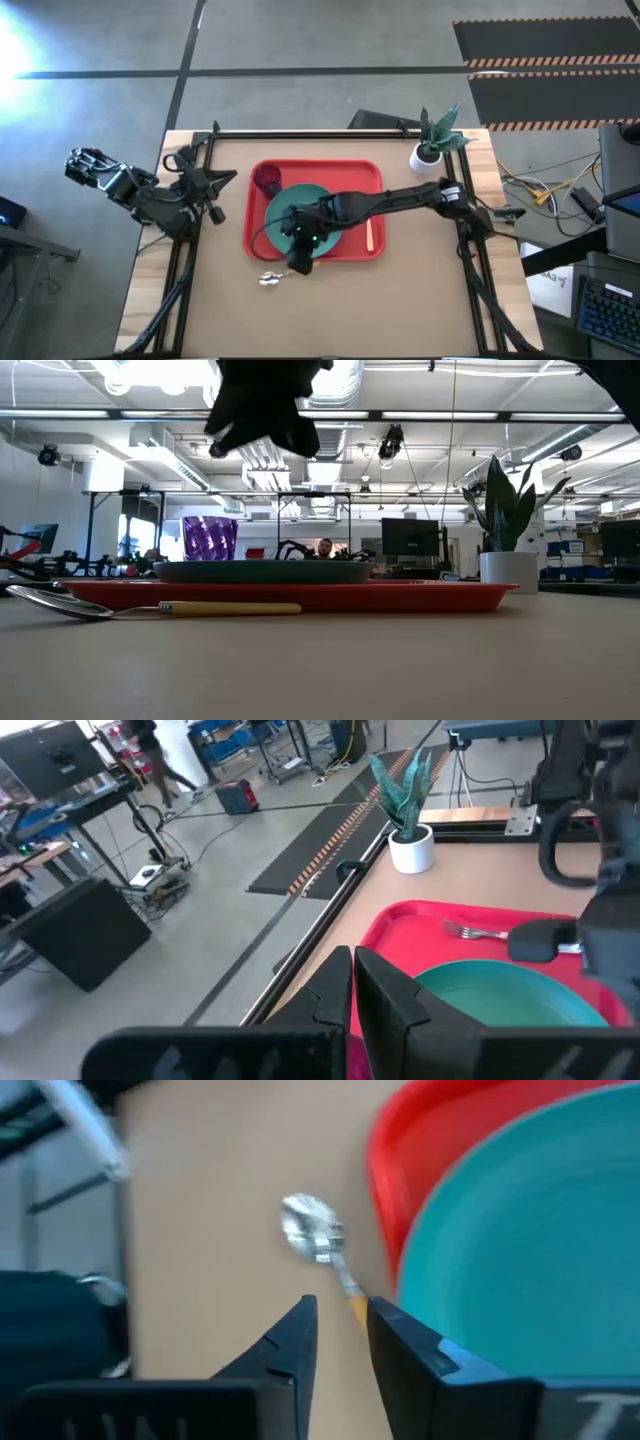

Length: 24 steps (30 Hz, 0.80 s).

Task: Pick and place plate/cup/fork/spoon on tray
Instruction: Put the orange spoon to the left side of the orange fork on the orange tray

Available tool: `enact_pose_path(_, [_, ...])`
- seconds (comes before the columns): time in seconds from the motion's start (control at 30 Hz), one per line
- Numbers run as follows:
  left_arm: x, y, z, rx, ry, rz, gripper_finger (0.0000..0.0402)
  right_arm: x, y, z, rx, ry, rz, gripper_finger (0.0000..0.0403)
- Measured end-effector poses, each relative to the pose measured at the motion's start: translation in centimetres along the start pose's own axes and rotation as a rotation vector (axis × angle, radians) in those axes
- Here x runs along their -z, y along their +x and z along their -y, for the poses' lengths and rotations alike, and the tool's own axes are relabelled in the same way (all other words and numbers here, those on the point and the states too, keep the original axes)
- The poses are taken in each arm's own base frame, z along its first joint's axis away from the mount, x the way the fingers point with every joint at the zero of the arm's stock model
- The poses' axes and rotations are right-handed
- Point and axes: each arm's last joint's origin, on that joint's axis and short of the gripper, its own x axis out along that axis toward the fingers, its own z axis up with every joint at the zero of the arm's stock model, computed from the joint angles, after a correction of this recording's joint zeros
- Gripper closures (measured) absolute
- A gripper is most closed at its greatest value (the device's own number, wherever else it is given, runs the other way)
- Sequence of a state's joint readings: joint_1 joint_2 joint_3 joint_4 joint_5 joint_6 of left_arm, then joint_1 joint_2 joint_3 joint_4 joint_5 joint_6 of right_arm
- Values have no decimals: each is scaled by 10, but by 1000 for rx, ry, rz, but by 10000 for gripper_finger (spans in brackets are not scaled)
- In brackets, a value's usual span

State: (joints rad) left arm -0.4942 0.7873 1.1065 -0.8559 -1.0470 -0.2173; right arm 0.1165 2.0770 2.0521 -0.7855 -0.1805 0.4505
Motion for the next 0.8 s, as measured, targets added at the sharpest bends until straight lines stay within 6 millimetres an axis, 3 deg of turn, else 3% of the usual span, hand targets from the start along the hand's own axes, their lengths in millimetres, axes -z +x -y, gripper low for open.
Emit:
enact_pose_path(0.33, [1,-2,-3,8,32,5,402,24,41,0,89,-66,-139,310])
enact_pose_path(0.8, [5,0,-1,8,43,-3,402,41,49,-25,134,-207,-140,307])
